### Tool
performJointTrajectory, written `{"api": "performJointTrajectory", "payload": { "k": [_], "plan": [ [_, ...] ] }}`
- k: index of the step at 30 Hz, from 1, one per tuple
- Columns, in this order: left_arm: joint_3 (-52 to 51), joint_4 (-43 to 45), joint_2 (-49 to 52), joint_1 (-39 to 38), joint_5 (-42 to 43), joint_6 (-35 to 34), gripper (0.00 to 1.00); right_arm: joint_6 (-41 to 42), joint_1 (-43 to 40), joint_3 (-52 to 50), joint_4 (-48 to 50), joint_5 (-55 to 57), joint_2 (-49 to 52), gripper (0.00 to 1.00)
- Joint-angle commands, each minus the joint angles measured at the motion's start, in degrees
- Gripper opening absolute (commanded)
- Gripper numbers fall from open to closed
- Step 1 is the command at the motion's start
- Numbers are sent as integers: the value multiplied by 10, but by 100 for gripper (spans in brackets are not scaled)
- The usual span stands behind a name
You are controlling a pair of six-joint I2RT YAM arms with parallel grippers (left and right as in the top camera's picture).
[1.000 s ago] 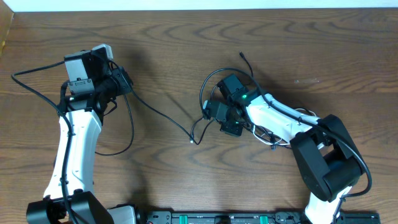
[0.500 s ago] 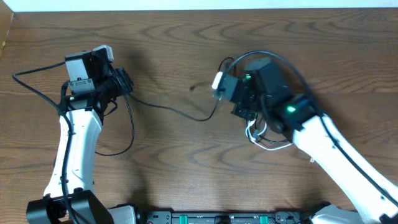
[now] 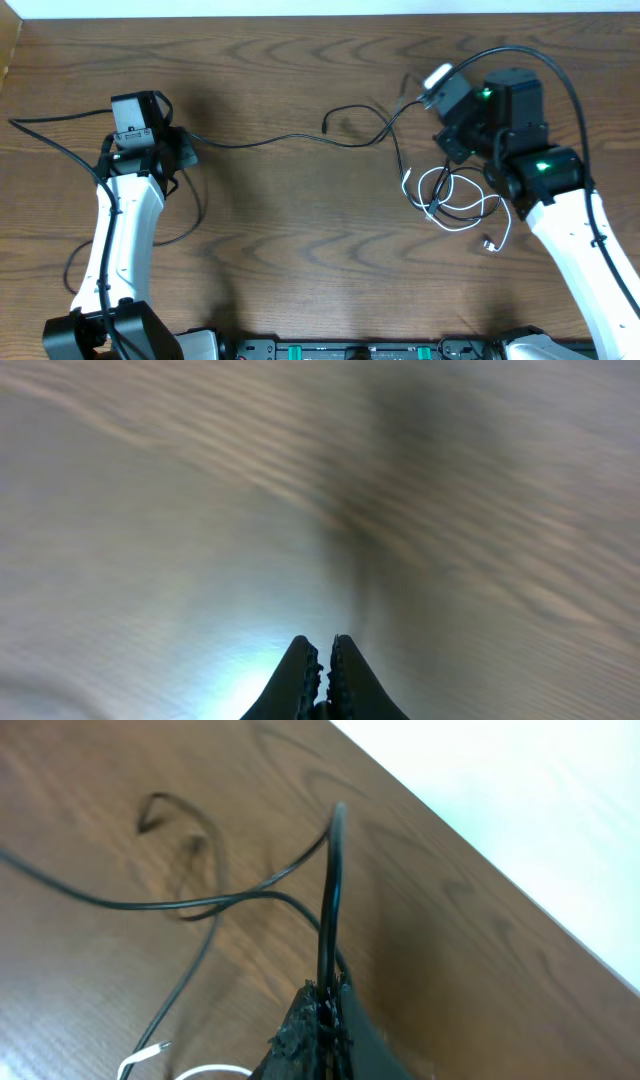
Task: Untangle cables
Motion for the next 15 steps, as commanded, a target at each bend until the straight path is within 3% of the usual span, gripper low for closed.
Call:
{"api": "performJointTrajectory", "payload": {
  "k": [1,7,15],
  "plan": [
    [-6,-5,4,12,-107,-2,8,44,-47,1,-1,26,-11,1],
    [-6,-16,4,70,-108,-78,8,95,-130,1,-5,43,-11,1],
    [-6,-31,4,131,-108,-127,8,132,-202,1,-19,43,-10,1]
  ]
}}
